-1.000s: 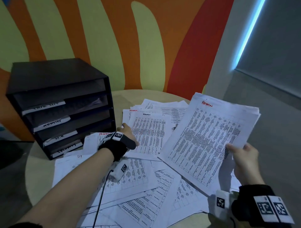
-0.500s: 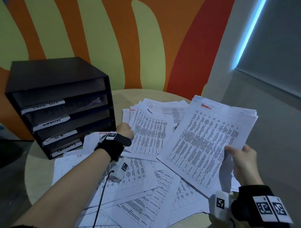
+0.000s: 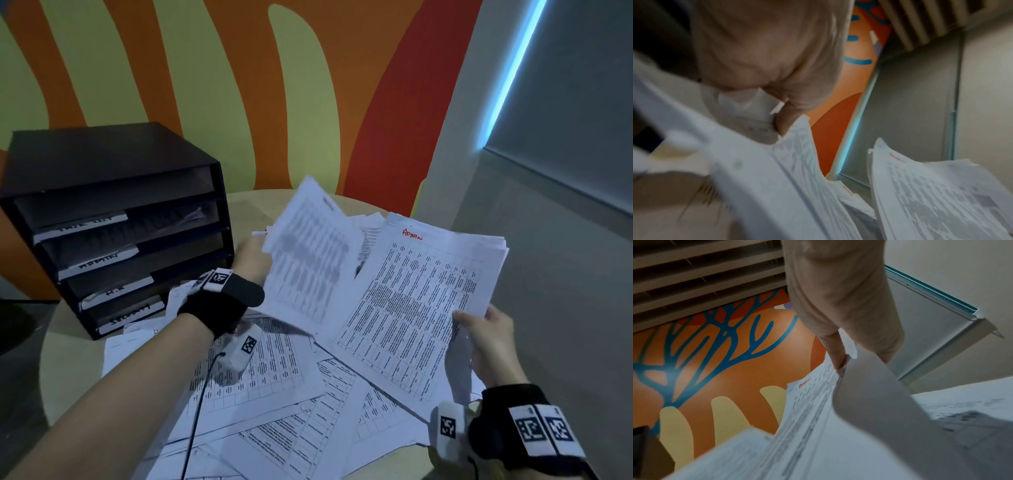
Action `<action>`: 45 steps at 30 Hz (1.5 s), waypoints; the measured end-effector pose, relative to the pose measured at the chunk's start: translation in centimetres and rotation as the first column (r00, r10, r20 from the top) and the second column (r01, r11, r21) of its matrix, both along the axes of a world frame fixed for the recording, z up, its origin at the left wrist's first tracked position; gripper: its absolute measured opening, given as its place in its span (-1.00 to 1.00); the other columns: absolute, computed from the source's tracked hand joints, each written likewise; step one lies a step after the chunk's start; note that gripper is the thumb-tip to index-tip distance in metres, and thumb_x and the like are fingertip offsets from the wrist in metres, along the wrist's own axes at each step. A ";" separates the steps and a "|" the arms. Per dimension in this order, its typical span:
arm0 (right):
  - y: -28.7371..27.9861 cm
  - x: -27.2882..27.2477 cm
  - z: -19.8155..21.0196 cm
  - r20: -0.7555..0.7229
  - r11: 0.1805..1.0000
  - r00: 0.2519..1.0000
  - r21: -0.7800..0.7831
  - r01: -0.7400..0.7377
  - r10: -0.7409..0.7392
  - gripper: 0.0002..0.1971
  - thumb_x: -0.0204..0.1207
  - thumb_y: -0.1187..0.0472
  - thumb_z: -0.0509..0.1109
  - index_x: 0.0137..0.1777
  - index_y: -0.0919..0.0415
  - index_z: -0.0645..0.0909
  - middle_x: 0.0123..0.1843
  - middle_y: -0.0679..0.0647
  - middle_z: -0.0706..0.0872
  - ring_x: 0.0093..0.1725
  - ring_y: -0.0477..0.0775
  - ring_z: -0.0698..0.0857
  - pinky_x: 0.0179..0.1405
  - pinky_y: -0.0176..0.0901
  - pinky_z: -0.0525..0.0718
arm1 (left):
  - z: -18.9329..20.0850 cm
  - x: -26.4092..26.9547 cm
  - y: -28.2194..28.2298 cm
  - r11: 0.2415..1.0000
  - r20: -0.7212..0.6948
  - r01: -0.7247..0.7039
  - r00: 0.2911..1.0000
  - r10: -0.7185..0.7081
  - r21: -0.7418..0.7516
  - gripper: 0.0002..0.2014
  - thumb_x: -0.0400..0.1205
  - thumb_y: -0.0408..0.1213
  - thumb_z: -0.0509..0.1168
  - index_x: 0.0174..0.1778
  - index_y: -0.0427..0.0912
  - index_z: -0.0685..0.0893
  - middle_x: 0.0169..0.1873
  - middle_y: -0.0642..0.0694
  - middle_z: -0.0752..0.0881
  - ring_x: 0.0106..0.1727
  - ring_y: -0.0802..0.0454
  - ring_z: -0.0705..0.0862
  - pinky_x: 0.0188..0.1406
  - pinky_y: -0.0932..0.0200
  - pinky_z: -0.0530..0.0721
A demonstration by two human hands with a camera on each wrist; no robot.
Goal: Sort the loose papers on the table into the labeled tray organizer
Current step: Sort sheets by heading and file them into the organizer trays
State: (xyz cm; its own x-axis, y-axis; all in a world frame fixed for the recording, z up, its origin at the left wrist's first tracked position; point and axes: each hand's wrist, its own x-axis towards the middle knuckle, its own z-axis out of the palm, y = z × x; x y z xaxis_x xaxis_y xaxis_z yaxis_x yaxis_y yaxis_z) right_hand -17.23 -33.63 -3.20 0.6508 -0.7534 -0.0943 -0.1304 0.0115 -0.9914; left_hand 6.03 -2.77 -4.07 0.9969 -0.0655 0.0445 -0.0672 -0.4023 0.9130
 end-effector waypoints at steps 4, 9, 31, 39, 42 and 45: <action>-0.3 0.1 -0.4 -0.028 1.000 0.999 0.004 0.019 -0.019 -0.75 0.58 0.50 0.31 0.18 0.25 0.62 0.08 0.25 0.72 0.02 0.28 0.69 0.05 0.08 0.65 | 6.4 -1.6 1.6 0.966 0.187 -0.073 0.975 0.122 -0.249 -0.66 0.61 -0.48 0.11 0.21 -0.18 0.67 0.02 -0.26 0.74 -0.06 -0.25 0.72 -0.12 -0.01 0.66; -0.1 0.2 -0.2 -0.020 0.998 1.000 0.057 -0.004 0.005 -0.76 0.59 0.51 0.29 0.21 0.34 0.61 0.08 0.28 0.72 0.01 0.29 0.71 0.02 0.08 0.65 | 9.5 -4.8 1.9 0.941 0.118 0.018 0.993 0.023 -0.337 -0.73 0.68 -0.53 0.21 0.26 -0.30 0.67 0.00 -0.20 0.74 -0.04 -0.11 0.68 0.00 -0.01 0.66; 4.9 0.3 5.5 0.222 0.955 0.959 -0.274 -0.110 0.174 -0.66 0.63 0.45 0.18 0.31 0.10 0.48 0.07 -0.07 0.69 -0.03 -0.10 0.68 -0.19 -0.17 0.62 | 4.0 -11.3 -6.9 0.929 0.117 0.339 0.939 -0.324 -0.150 -0.75 0.64 -0.40 0.31 0.23 -0.22 0.56 -0.13 -0.21 0.64 -0.20 -0.07 0.60 -0.29 0.09 0.57; 6.6 1.1 8.0 0.362 0.925 0.879 -0.327 -0.192 0.310 -0.78 0.64 0.43 0.25 0.09 0.08 0.51 -0.02 -0.06 0.69 -0.18 -0.31 0.69 -0.15 -0.37 0.63 | 7.8 -10.2 -4.0 0.852 0.224 0.315 0.945 -0.240 -0.418 -0.50 0.47 -0.32 0.55 0.31 -0.23 0.58 0.07 -0.05 0.79 0.06 0.16 0.78 0.00 0.27 0.76; 7.0 1.1 6.4 0.235 0.906 0.894 -0.287 -0.312 0.382 -0.63 0.60 0.42 0.34 0.34 0.10 0.47 0.16 -0.06 0.73 0.02 -0.23 0.75 -0.06 -0.25 0.74 | 6.0 -9.5 -3.3 0.850 0.150 0.347 0.938 -0.314 -0.397 -0.69 0.53 -0.46 0.46 0.18 -0.38 0.66 -0.02 -0.14 0.77 0.02 0.06 0.78 0.11 0.13 0.72; 6.8 1.1 6.7 0.223 0.920 0.919 -0.299 -0.252 0.324 -0.45 0.51 0.40 0.46 0.44 0.12 0.35 0.27 0.01 0.63 0.13 -0.21 0.69 -0.02 -0.32 0.72 | 5.1 -8.9 -3.4 0.915 0.201 0.316 0.941 -0.271 -0.250 -0.94 0.61 -0.54 0.35 -0.10 -0.36 0.72 -0.25 -0.11 0.71 -0.14 0.07 0.68 0.02 0.05 0.60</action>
State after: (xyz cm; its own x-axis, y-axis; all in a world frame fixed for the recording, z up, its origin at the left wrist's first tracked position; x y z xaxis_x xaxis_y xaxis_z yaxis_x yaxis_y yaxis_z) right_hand -16.10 -26.80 3.54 0.8166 -0.5032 0.2828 0.1767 -0.2485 -0.9524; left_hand -2.85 -6.15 1.07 0.9126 -0.3166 0.2587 -0.2966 -0.0773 0.9519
